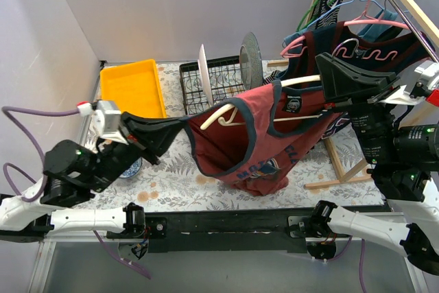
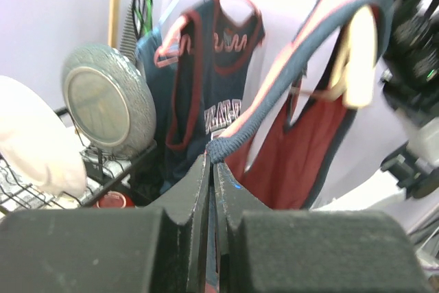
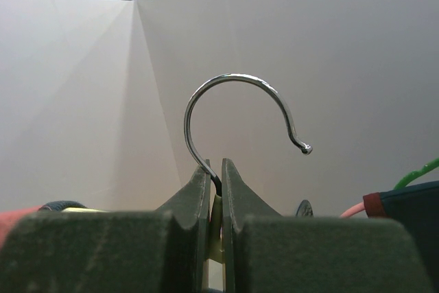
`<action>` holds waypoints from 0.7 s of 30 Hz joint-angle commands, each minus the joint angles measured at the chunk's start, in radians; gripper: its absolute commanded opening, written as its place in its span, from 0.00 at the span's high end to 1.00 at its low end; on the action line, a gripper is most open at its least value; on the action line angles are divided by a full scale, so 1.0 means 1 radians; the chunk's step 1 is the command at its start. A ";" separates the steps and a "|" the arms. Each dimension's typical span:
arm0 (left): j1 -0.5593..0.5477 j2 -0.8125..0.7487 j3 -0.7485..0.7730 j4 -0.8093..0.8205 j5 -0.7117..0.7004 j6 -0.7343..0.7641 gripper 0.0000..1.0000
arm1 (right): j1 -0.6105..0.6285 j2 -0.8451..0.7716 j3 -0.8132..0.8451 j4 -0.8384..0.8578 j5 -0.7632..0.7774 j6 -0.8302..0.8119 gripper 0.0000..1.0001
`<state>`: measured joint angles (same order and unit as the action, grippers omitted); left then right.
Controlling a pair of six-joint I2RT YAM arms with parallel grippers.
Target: Remove the tank top from the hanger
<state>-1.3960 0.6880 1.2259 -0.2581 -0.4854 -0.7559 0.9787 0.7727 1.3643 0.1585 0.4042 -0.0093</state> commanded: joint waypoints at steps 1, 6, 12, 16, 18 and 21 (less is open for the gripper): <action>0.002 -0.044 0.084 -0.025 -0.054 0.001 1.00 | 0.006 -0.001 0.015 0.053 0.087 -0.070 0.99; 0.002 -0.034 0.184 -0.104 -0.143 0.003 1.00 | 0.005 0.014 0.035 0.047 0.130 -0.096 0.99; 0.002 -0.091 0.256 -0.115 -0.202 0.012 1.00 | 0.006 0.033 0.061 0.029 0.182 -0.110 0.99; 0.002 -0.117 0.279 -0.130 -0.234 0.015 1.00 | 0.006 0.033 0.068 0.033 0.189 -0.107 0.99; 0.002 -0.111 0.288 -0.145 -0.248 0.016 1.00 | 0.006 0.033 0.071 0.039 0.186 -0.100 0.99; 0.002 -0.082 0.308 -0.181 -0.292 0.029 1.00 | 0.006 0.025 0.067 0.050 0.159 -0.092 0.99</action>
<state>-1.3960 0.5793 1.4925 -0.4152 -0.6891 -0.7536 0.9874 0.8265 1.3766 0.1272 0.5404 -0.0784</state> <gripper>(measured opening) 0.019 0.080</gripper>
